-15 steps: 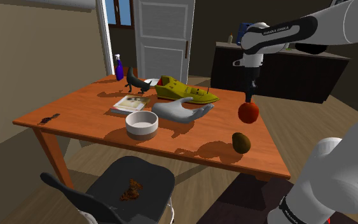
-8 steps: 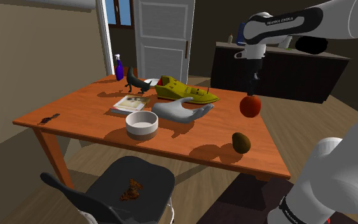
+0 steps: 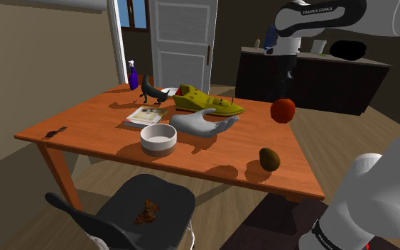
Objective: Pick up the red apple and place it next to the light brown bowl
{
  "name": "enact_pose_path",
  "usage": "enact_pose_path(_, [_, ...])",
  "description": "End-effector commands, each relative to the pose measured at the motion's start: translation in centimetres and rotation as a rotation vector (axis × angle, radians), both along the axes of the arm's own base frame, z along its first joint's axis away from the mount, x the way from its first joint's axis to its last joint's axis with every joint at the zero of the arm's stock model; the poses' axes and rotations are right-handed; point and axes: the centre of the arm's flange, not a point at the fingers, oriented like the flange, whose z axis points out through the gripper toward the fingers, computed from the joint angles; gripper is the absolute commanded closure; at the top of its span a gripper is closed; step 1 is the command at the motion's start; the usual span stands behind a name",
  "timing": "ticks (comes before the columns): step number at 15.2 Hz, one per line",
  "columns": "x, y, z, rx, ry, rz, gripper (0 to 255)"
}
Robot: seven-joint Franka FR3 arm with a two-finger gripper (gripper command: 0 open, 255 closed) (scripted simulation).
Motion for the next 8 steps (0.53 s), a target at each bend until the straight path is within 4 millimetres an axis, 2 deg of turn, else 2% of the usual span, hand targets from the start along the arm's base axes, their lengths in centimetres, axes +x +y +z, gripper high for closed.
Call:
enact_pose_path(1, [0.8,1.0,0.5,0.0,0.0,0.0,255])
enact_pose_path(8, [7.0,7.9,0.5,0.0,0.0,0.0,255])
